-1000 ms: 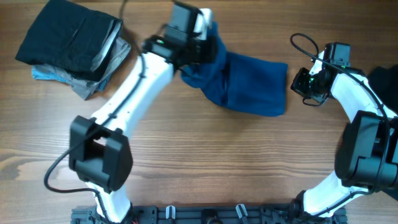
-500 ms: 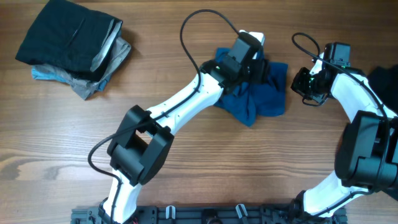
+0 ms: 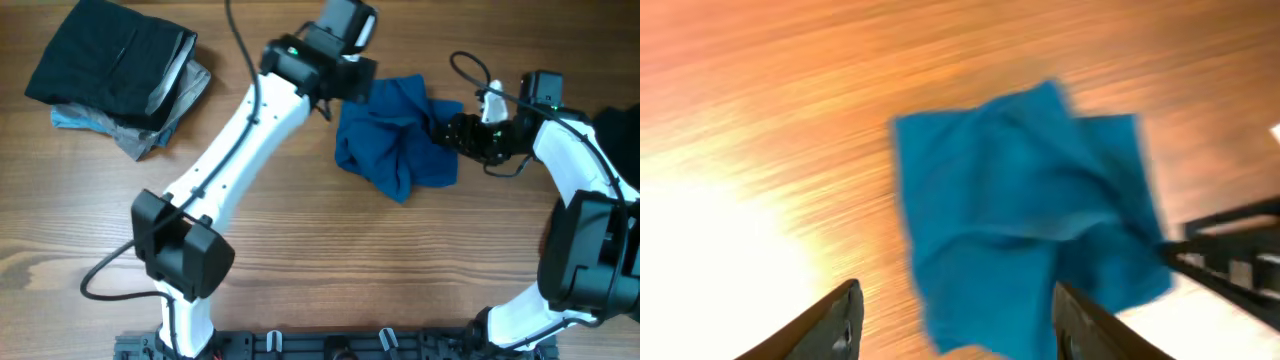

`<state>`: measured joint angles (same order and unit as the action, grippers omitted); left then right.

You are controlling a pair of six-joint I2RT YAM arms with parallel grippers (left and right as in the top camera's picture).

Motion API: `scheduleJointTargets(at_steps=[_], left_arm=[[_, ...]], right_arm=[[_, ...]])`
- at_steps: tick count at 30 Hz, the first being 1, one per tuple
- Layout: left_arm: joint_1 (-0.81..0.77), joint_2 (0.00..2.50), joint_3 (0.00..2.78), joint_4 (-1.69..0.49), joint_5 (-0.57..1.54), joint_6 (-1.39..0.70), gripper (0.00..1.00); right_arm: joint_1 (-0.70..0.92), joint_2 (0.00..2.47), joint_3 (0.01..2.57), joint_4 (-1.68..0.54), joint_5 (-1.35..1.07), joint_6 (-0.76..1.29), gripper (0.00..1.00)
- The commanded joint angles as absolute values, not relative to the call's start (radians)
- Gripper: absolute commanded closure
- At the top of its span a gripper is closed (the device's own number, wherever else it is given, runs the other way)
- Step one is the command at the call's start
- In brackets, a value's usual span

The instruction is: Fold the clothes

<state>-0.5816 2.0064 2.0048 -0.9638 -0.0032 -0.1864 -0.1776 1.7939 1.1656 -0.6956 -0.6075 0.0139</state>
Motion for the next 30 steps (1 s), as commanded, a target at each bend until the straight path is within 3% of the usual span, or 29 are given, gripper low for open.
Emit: scheduleJointTargets(at_steps=[1,5,7,8,10,11,22,23,24,25,26,27,28,29,30], left_arm=[[-0.524,1.995,2.016,-1.006,-0.008,-0.163,0.34],[-0.493,1.998,2.013,-1.079,-0.008,-0.163,0.33],[-0.488,1.998,2.013,-1.090,-0.009,-0.163,0.33],[-0.487,1.998,2.013,-1.093,-0.009,-0.163,0.33],[-0.488,1.998,2.013,-1.101,-0.009,-0.163,0.33],[-0.488,1.998,2.013,-1.103,-0.009,-0.163,0.33],[-0.488,1.998,2.013,-1.100,-0.009,-0.163,0.32],[-0.488,1.998,2.013,-1.101,-0.009,-0.163,0.32],[-0.488,1.998,2.013,-1.101,-0.009,-0.163,0.32],[-0.488,1.998,2.013,-1.101,-0.009,-0.163,0.30],[-0.488,1.998,2.013,-1.102,-0.009,-0.163,0.29],[-0.488,1.998,2.013,-1.105,-0.009,-0.163,0.29],[-0.488,1.998,2.013,-1.112,-0.009,-0.163,0.29],[-0.488,1.998,2.013,-1.117,-0.009,-0.163,0.29],[-0.486,1.998,2.013,-1.119,-0.009,-0.163,0.29]], right_arm=[[-0.110,1.779,1.157,-0.626,-0.670,-0.052,0.20],[0.021,1.787,1.157,-0.559,-0.446,0.017,0.13],[0.059,1.798,1.157,-0.540,-0.341,0.065,0.20],[0.076,1.809,1.157,-0.530,-0.244,0.134,0.28],[0.076,1.813,1.158,-0.519,-0.130,0.215,0.82],[0.066,1.810,1.160,-0.514,-0.126,0.220,0.94],[-0.161,1.785,1.191,-0.475,-0.231,0.184,0.96],[-0.169,1.786,1.191,-0.469,-0.252,0.181,0.89],[-0.175,1.786,1.191,-0.473,-0.264,0.179,0.72],[-0.179,1.786,1.191,-0.496,-0.262,0.187,0.37],[-0.186,1.785,1.191,-0.526,-0.264,0.233,0.39],[-0.189,1.785,1.191,-0.551,-0.269,0.260,0.57],[-0.190,1.785,1.191,-0.588,-0.291,0.265,0.67],[-0.190,1.785,1.191,-0.640,-0.322,0.266,0.70],[-0.190,1.786,1.191,-0.724,-0.350,0.293,0.58]])
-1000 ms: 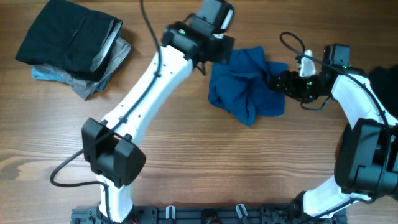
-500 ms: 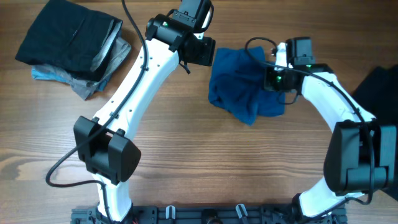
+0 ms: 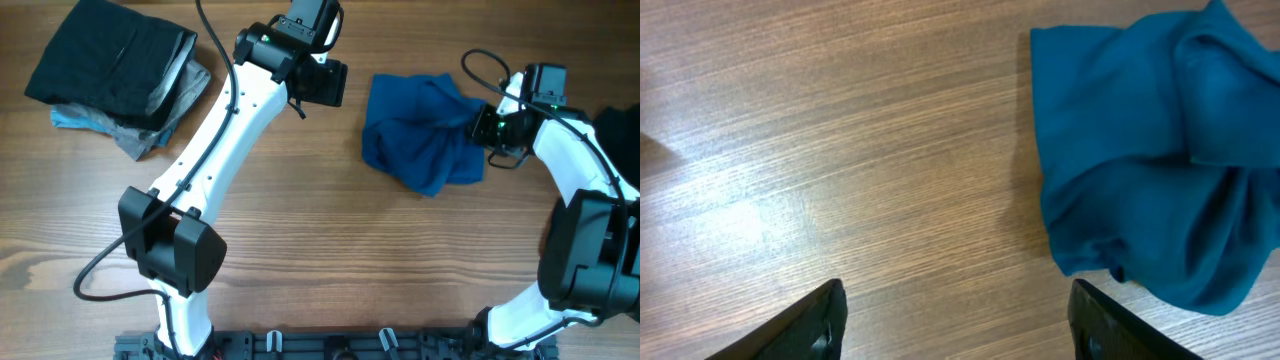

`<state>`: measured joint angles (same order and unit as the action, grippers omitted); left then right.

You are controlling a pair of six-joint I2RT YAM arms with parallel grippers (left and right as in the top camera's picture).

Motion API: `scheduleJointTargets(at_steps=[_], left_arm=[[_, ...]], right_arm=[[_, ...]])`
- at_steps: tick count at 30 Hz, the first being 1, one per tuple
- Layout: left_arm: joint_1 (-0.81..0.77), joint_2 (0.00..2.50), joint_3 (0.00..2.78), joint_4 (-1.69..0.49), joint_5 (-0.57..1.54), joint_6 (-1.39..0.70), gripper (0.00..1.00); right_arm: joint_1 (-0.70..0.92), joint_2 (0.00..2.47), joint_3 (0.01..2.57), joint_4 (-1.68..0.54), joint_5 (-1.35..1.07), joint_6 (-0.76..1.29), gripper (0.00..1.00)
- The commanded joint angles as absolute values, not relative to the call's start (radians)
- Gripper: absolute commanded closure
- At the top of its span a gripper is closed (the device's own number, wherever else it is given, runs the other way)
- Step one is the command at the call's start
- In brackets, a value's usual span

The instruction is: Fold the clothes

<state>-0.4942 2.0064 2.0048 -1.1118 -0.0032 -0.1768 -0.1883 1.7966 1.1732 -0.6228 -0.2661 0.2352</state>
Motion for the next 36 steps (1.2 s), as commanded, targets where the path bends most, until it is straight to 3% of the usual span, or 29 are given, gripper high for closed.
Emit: scheduleJointTargets(at_steps=[1,3,4,5,7,9,10,14,16,17,18,19,22,24,26,29,32,34,35,36], left_arm=[[-0.486,1.998,2.013,-1.119,-0.009,-0.163,0.29],[-0.486,1.998,2.013,-1.116,-0.009,-0.163,0.29],[-0.486,1.998,2.013,-1.113,-0.009,-0.163,0.29],[-0.486,1.998,2.013,-1.111,-0.009,-0.163,0.29],[-0.486,1.998,2.013,-1.112,-0.009,-0.163,0.28],[-0.486,1.998,2.013,-1.112,-0.009,-0.163,0.27],[-0.486,1.998,2.013,-1.112,-0.009,-0.163,0.26],[-0.486,1.998,2.013,-1.111,-0.009,-0.160,0.25],[-0.486,1.998,2.013,-1.104,-0.009,-0.160,0.24],[-0.486,1.998,2.013,-1.101,-0.009,-0.160,0.23],[-0.486,1.998,2.013,-1.098,-0.009,-0.160,0.22],[-0.486,1.998,2.013,-1.095,-0.009,-0.160,0.22],[-0.486,1.998,2.013,-1.090,-0.009,-0.160,0.21],[-0.486,1.998,2.013,-1.082,-0.009,-0.160,0.21],[-0.486,1.998,2.013,-1.074,-0.009,-0.160,0.21],[-0.486,1.998,2.013,-1.077,-0.009,-0.160,0.21],[-0.486,1.998,2.013,-1.089,-0.009,-0.160,0.21],[-0.486,1.998,2.013,-1.098,-0.009,-0.160,0.21],[-0.486,1.998,2.013,-1.102,-0.009,-0.160,0.21],[-0.486,1.998,2.013,-1.103,-0.009,-0.160,0.21]], right_arm=[[-0.189,1.786,1.190,-0.772,-0.350,0.309,0.55],[-0.187,1.786,1.184,-0.823,-0.350,0.314,0.52],[-0.187,1.786,1.173,-0.826,-0.350,0.289,0.45],[-0.187,1.786,1.171,-0.819,-0.337,0.259,0.47],[-0.187,1.781,1.173,-0.761,-0.365,0.147,0.57],[-0.187,1.761,1.187,-0.746,-0.455,0.060,0.89],[-0.187,1.747,1.193,-0.751,-0.471,0.060,0.96],[-0.174,1.686,1.194,-0.771,-0.439,0.078,0.96],[-0.171,1.659,1.194,-0.763,-0.276,0.171,0.77],[-0.171,1.651,1.194,-0.756,-0.229,0.192,0.53],[-0.171,1.642,1.194,-0.736,-0.205,0.198,0.42],[-0.171,1.639,1.194,-0.715,-0.219,0.185,0.41],[-0.167,1.639,1.194,-0.619,-0.450,-0.001,0.55],[-0.152,1.642,1.193,-0.544,-0.492,-0.009,0.62],[-0.107,1.661,1.192,-0.467,-0.465,0.006,0.63],[-0.023,1.725,1.192,-0.413,-0.281,0.065,0.58],[0.027,1.813,1.192,-0.397,-0.235,0.090,0.41],[0.042,1.861,1.192,-0.398,-0.196,0.139,0.35],[0.043,1.881,1.192,-0.400,-0.179,0.159,0.41],[0.043,1.886,1.192,-0.403,-0.173,0.160,0.68]])
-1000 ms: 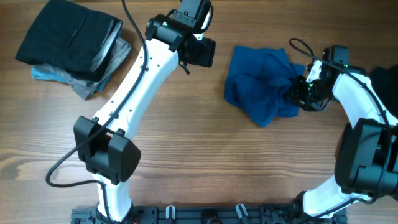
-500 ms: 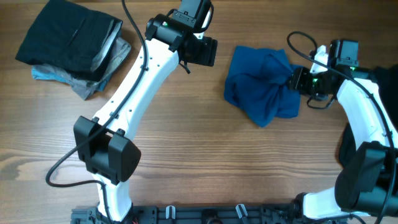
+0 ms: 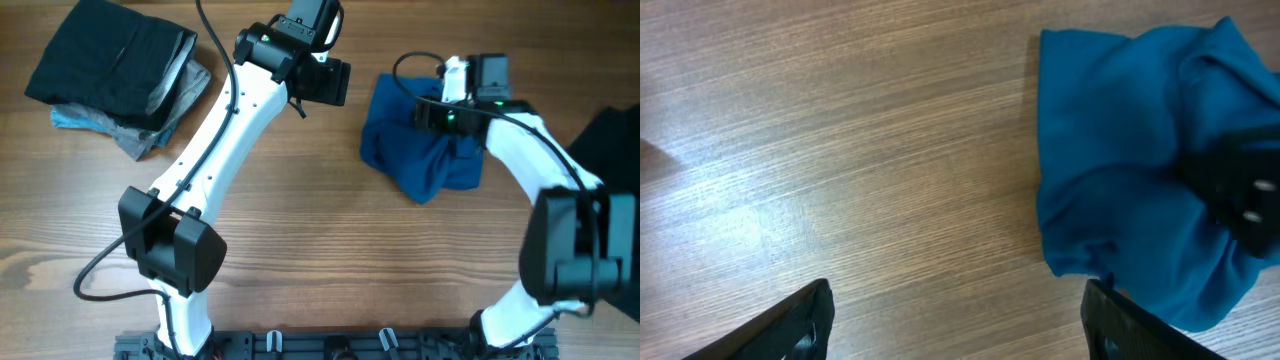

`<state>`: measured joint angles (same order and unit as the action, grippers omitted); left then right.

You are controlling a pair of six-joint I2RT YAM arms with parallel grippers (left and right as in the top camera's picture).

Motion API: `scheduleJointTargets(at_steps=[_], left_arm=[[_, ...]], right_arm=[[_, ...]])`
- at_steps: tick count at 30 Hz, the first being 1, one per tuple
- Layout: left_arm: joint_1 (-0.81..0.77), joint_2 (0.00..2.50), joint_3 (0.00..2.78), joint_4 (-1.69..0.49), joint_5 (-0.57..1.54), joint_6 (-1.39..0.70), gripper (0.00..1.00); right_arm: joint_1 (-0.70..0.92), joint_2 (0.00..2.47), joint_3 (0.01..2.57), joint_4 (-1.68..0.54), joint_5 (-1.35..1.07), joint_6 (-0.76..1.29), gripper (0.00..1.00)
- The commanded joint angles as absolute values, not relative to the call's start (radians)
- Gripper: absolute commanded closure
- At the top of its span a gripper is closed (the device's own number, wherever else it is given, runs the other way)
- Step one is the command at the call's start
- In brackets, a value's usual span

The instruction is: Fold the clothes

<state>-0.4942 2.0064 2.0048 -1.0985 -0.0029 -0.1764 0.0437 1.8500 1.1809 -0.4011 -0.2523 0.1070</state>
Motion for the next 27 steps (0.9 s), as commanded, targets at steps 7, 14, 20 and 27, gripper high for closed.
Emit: scheduleJointTargets(at_steps=[7,14,20,27], left_arm=[[-0.486,1.998,2.013,-1.105,-0.009,-0.160,0.21],[-0.486,1.998,2.013,-1.104,-0.009,-0.160,0.21],[-0.486,1.998,2.013,-1.105,-0.010,-0.160,0.21],[-0.455,1.998,2.013,-1.105,-0.020,-0.160,0.20]], right_arm=[[-0.025,1.779,1.193,-0.482,-0.002,0.239,0.96],[-0.209,1.726,1.192,-0.517,-0.057,0.226,0.96],[-0.294,1.724,1.192,-0.581,-0.058,0.250,0.63],[-0.340,1.689,1.192,-0.756,-0.197,0.228,0.68]])
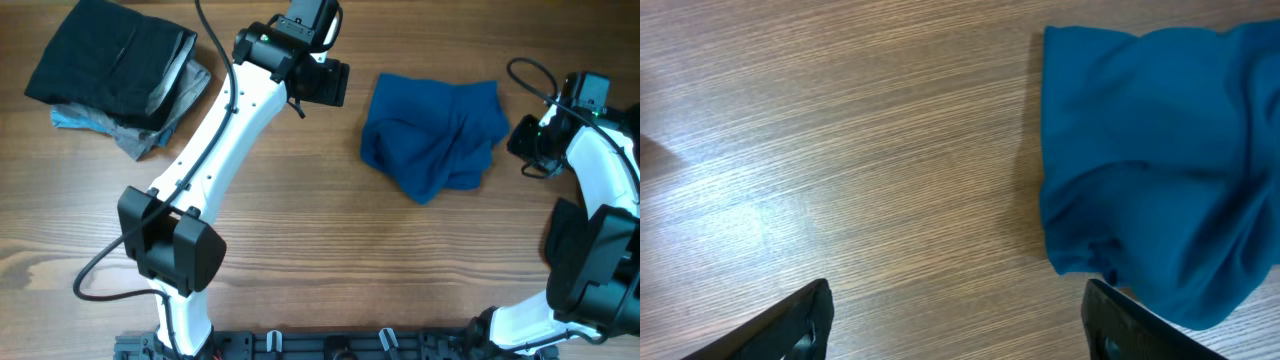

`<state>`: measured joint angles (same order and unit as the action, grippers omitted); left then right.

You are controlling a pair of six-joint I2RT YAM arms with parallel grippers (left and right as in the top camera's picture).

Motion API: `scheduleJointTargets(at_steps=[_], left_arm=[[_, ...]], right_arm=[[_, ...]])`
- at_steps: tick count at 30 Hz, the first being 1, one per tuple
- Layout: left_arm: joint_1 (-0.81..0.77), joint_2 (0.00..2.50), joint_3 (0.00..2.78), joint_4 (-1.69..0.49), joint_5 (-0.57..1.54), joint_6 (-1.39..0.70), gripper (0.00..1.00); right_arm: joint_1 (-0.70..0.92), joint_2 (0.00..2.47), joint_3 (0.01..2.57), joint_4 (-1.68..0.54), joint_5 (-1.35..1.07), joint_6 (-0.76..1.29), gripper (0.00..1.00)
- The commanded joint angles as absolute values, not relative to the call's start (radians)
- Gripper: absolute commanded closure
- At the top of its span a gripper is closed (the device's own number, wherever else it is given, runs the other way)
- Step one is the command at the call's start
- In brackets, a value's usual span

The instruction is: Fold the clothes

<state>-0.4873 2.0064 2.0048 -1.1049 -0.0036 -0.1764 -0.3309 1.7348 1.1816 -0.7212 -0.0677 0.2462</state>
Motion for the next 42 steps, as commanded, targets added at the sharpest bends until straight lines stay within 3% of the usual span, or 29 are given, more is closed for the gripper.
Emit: scheduleJointTargets(at_steps=[1,4,8,10,17,22,26,28,30,33,37,42], left_arm=[[-0.449,1.998,2.013,-1.108,-0.019,-0.160,0.20],[-0.429,1.998,2.013,-1.116,-0.012,-0.160,0.20],[-0.423,1.998,2.013,-1.115,-0.011,-0.160,0.20],[-0.423,1.998,2.013,-1.116,-0.009,-0.160,0.19],[-0.423,1.998,2.013,-1.124,0.003,-0.160,0.19],[-0.423,1.998,2.013,-1.127,0.032,-0.160,0.17],[-0.424,2.006,2.013,-1.107,0.217,-0.160,0.15],[-0.423,2.026,2.013,-1.098,0.270,-0.160,0.19],[-0.424,2.059,2.012,-1.070,0.369,-0.160,0.24],[-0.431,2.114,2.012,-1.019,0.489,-0.160,0.28],[-0.470,2.217,2.012,-0.966,0.575,-0.159,0.28],[-0.574,2.342,2.012,-0.946,0.662,0.002,0.31]], right_arm=[[-0.340,1.678,1.192,-0.776,-0.284,0.187,0.67],[-0.332,1.665,1.191,-0.841,-0.576,0.104,0.66],[-0.248,1.668,1.163,-0.875,-0.549,0.105,0.34],[-0.202,1.679,1.148,-0.862,-0.468,0.104,0.30],[-0.111,1.749,1.069,-0.771,-0.336,0.242,0.51],[-0.112,1.756,1.069,-0.821,-0.288,0.315,0.42],[-0.110,1.757,1.069,-0.797,-0.414,0.201,0.51],[-0.110,1.757,1.069,-0.773,-0.505,0.166,0.58],[-0.110,1.758,1.069,-0.754,-0.498,0.187,0.78],[-0.112,1.757,1.069,-0.741,-0.437,0.228,0.96],[-0.134,1.727,1.129,-0.788,-0.395,0.228,0.96],[-0.148,1.667,1.240,-0.834,-0.374,0.123,0.96]])
